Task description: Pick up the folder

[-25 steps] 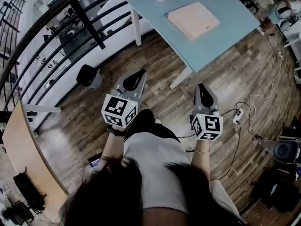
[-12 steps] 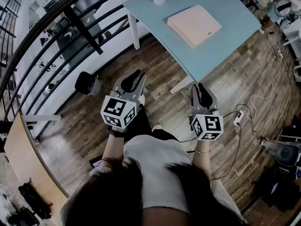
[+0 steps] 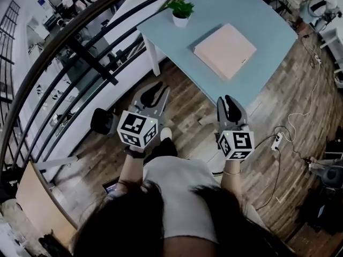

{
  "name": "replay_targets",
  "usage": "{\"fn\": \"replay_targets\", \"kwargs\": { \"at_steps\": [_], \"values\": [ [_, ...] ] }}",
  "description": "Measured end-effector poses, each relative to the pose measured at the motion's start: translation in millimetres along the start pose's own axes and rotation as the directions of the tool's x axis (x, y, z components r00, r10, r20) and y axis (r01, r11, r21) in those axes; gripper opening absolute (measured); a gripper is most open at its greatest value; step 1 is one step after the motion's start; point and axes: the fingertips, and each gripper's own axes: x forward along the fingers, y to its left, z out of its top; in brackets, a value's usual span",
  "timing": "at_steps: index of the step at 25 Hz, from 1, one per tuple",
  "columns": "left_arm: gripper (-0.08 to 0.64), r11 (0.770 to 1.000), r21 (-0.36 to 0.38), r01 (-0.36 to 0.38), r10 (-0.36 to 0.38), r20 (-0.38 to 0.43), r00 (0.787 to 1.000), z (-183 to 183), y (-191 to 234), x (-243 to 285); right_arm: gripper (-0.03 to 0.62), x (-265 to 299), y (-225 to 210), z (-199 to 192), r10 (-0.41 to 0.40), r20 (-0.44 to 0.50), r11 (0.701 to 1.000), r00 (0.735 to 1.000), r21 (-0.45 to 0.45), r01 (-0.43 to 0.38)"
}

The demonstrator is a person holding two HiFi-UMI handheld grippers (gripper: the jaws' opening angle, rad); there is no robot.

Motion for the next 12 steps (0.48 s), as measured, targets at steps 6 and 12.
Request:
{"fn": "replay_targets", "kwargs": {
  "at_steps": [6, 12],
  "values": [
    [0.097, 0.999, 0.0, 0.044, -0.044, -0.007, 0.999, 9.6, 42.5, 23.8, 0.06, 37.0, 2.0, 4.5, -0.056, -0.011, 0.998, 0.998, 0.019, 0.056],
    [0.097, 0.996, -0.004, 0.092, -0.092, -0.026, 0.995, 9.0, 64.3, 33.1, 0.06, 54.0, 4.4, 0.7, -0.119, -0.029, 0.992, 0.992, 0.047, 0.12]
  ]
}}
